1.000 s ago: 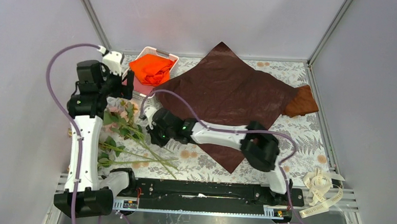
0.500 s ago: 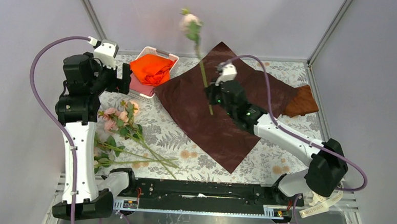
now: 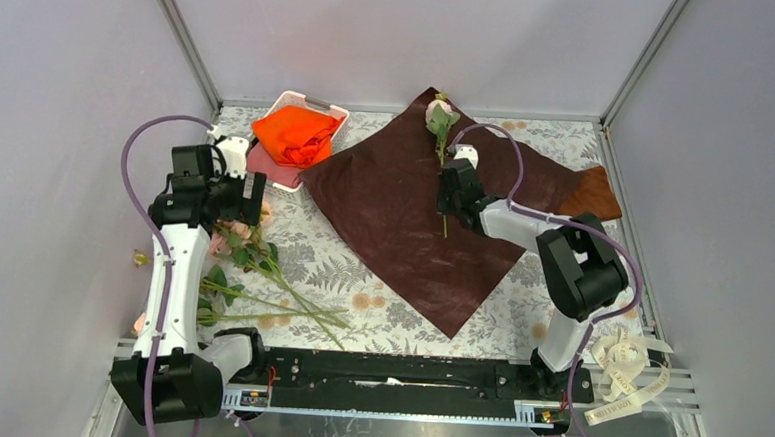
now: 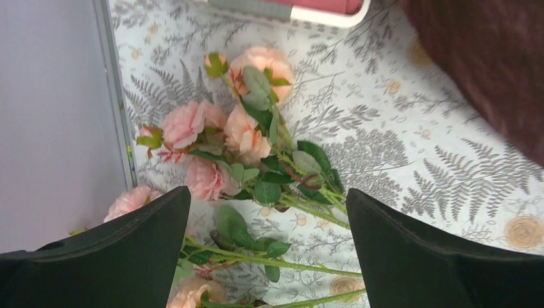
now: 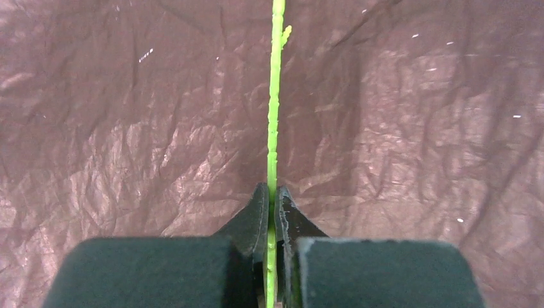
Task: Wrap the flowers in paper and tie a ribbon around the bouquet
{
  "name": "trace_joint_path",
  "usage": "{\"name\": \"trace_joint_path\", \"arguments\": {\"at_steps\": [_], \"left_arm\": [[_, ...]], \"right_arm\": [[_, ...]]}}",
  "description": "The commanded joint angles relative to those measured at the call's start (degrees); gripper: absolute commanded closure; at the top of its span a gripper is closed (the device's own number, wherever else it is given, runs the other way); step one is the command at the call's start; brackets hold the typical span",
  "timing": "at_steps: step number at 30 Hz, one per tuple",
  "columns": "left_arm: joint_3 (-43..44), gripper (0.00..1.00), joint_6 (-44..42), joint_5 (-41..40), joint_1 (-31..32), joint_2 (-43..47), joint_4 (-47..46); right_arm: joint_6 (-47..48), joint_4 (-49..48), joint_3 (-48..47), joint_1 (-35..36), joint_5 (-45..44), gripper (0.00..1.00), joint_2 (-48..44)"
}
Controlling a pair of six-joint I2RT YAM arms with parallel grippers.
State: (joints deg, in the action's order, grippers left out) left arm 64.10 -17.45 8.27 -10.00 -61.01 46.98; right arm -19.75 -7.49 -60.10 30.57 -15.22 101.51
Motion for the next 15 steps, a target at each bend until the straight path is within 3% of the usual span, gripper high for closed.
{"name": "trace_joint_path", "arguments": {"at_steps": [1,2,3,5,7,10,14,15], "left_arm": [[-2.28,0.01,-1.4,-3.04,-1.43,0.2,-4.0],[-2.76,0.01,-1.39,-3.22,-1.7,0.26,-4.27],[-3.13,0.01,-1.54,-3.44,-1.94,0.28,-4.46],[-3.73,0.02,-1.96,-3.82,-2.5,0.43,-4.69],[-4.24,0.02,-2.35,-4.12,-2.94,0.54,-4.86],[-4.69,0.02,-1.91,-3.94,-3.43,0.5,-5.65],[-5.5,0.01,0.71,-2.28,-3.71,-0.32,-7.5],[-5.6,0.01,1.4,-1.69,-3.77,-0.6,-7.71]], "right_arm": [[1.07,-0.21,-5.52,-0.07,2.73,1.0,2.76],[0.53,0.93,-6.3,-0.18,2.74,1.0,3.46],[0.15,2.49,-7.19,-0.17,2.52,0.89,4.0],[0.4,6.86,-9.22,0.04,0.48,0.48,3.98],[3.25,10.33,-10.45,2.35,-3.47,0.21,2.01],[11.66,8.64,-9.59,9.63,-2.85,0.17,-2.76],[13.61,-2.81,-4.45,18.72,29.81,0.32,-5.61],[13.05,-4.23,-5.02,21.18,34.28,0.36,-4.4]]}}
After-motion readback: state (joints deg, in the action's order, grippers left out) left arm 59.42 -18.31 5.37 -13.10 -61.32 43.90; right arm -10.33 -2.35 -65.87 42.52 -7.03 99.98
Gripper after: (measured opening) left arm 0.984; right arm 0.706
